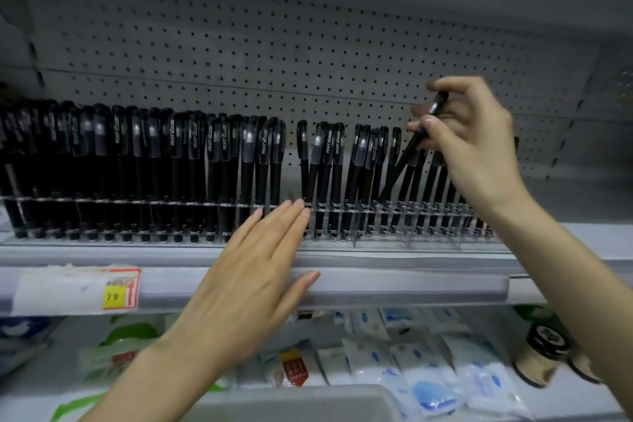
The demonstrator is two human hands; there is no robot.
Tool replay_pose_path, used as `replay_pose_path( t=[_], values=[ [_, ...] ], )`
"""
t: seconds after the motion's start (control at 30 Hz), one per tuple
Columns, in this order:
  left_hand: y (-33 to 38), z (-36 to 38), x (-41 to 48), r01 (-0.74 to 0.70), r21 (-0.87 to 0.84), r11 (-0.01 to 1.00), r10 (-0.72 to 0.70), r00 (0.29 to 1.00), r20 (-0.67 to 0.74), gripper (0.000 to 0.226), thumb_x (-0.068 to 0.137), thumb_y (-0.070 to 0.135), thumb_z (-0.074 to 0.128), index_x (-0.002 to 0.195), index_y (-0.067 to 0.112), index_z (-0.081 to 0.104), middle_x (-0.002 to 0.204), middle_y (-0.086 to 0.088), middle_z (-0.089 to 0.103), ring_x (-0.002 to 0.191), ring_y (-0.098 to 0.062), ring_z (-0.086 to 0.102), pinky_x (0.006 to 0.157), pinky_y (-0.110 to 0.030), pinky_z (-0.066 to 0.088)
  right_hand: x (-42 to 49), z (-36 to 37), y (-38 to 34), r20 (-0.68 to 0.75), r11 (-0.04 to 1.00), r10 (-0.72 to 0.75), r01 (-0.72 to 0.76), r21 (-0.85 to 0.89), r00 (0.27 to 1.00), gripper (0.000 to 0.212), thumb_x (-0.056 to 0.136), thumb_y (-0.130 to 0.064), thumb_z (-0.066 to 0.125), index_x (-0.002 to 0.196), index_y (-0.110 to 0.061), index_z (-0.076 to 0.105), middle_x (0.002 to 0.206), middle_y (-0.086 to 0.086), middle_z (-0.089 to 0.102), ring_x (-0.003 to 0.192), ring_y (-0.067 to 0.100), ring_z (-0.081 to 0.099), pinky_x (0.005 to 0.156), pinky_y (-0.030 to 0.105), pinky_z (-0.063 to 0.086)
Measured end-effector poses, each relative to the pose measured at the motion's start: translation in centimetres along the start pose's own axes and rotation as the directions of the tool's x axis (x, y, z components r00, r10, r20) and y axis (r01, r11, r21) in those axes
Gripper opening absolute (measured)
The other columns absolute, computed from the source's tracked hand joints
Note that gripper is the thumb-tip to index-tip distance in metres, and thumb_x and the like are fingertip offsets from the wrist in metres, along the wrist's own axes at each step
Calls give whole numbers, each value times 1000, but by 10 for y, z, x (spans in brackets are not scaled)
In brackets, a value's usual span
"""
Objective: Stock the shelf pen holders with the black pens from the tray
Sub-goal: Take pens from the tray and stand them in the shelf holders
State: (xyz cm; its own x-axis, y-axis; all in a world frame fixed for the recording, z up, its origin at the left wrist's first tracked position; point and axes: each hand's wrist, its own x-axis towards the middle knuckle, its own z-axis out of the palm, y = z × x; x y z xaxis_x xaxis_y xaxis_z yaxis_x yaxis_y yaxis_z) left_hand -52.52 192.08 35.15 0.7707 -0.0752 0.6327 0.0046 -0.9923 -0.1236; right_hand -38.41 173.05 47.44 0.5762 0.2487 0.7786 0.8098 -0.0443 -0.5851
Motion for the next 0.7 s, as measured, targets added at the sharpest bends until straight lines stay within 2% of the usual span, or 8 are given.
replay_pose_path(
  t=[0.1,0.17,0.23,0.33,0.43,0.57,0.7],
  values=[
    [-1,2,-1,0,-3,1000,0,1000,-5,64,99,50,25,148,8,33,152,-6,36,140,-16,33,110,-36,21,-1,5,5,116,997,53,-45,-68,992,28,93,2,54,110,-19,49,103,6,64,88,7,69,74,25,58],
    [0,3,-1,3,-9,1000,-3,1000,-11,64,99,50,26,148,8,32,152,-6,36,140,-16,32,110,-36,22,-6,9,11,153,989,78,-56,-138,985,29,92,-3,58,113,-21,52,110,8,63,90,6,67,78,23,56],
    [0,3,-1,2,-14,1000,-2,1000,-12,64,99,50,26,148,8,32,152,-6,35,140,-15,31,110,-36,21,-9,10,13,120,968,41,-9,-253,992,33,91,-10,61,120,-23,55,111,0,61,94,1,62,81,14,51],
    [0,1,-2,-5,-24,1000,4,1000,-14,64,99,49,27,148,8,31,153,-6,33,141,-15,29,112,-36,19,-9,11,13,116,925,-28,70,-374,993,37,90,-11,63,125,-21,57,103,-8,57,88,-2,55,74,2,43],
    [0,-1,-5,-26,-28,999,26,1000,-13,64,100,48,28,149,7,29,155,-6,31,142,-15,26,114,-36,17,-10,15,15,164,906,-11,79,-416,986,34,89,-9,63,122,-20,61,100,-3,56,85,5,55,70,2,39],
    [1,-7,-7,-46,-39,998,45,998,-38,63,99,46,31,149,6,30,155,-6,31,143,-14,25,116,-34,14,-12,16,12,131,907,-7,61,-416,991,39,89,-13,64,126,-24,58,101,-2,48,84,-3,48,70,-2,35],
    [2,-16,-15,-37,-85,996,32,998,-57,63,100,47,29,150,8,28,156,-5,28,143,-12,23,116,-34,13,-28,14,-2,85,922,-41,70,-382,996,43,88,-15,65,127,-29,52,103,-6,44,86,-2,48,74,1,39]
  ],
)
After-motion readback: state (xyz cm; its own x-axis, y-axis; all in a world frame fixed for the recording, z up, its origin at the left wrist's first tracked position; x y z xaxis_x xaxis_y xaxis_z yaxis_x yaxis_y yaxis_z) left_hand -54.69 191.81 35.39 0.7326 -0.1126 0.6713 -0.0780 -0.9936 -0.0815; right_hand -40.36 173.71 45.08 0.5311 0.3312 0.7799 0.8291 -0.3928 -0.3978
